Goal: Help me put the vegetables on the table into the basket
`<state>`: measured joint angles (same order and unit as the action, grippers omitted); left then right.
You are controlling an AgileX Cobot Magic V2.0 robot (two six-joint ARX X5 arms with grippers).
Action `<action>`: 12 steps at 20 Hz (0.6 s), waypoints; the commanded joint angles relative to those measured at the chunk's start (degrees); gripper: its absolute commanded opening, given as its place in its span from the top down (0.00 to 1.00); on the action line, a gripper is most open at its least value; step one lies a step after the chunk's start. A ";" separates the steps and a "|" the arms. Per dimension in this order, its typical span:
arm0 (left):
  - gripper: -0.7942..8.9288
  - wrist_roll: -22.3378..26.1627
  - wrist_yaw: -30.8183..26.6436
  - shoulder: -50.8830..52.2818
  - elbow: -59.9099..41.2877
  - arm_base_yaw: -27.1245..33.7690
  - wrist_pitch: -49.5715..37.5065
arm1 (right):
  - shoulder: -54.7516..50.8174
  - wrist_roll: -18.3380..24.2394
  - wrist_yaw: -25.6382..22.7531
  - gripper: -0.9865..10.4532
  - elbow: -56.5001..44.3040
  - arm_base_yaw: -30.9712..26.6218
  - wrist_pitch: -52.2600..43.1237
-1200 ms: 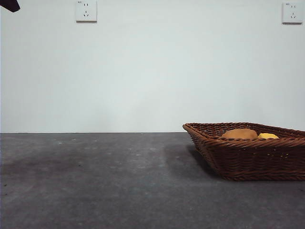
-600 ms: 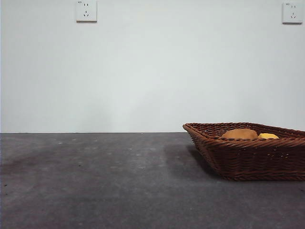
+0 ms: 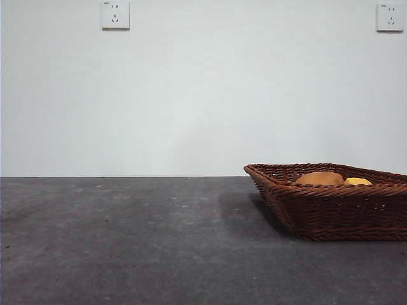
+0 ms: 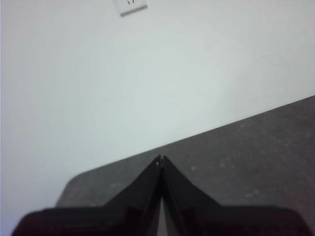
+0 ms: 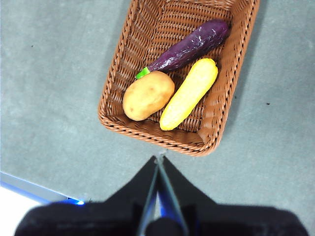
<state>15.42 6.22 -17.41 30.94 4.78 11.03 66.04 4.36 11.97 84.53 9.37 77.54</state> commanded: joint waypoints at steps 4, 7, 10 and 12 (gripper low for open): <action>0.92 -8.52 0.07 9.57 -19.69 0.20 -6.58 | 0.11 0.28 -0.09 0.91 0.07 0.04 1.18; 0.92 -11.23 -0.28 13.09 -25.79 0.20 -7.26 | 0.11 0.28 -0.09 0.91 0.07 0.04 1.18; 0.92 -12.87 -0.33 16.06 -29.79 0.20 -7.21 | 0.11 0.28 -0.09 0.91 0.07 0.04 1.18; 0.92 -13.70 -0.48 17.20 -30.53 0.20 -4.87 | 0.11 0.28 -0.09 0.91 0.07 0.04 1.18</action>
<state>2.83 5.87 -0.47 1.04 4.78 6.42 66.04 4.36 11.94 84.53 9.37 77.54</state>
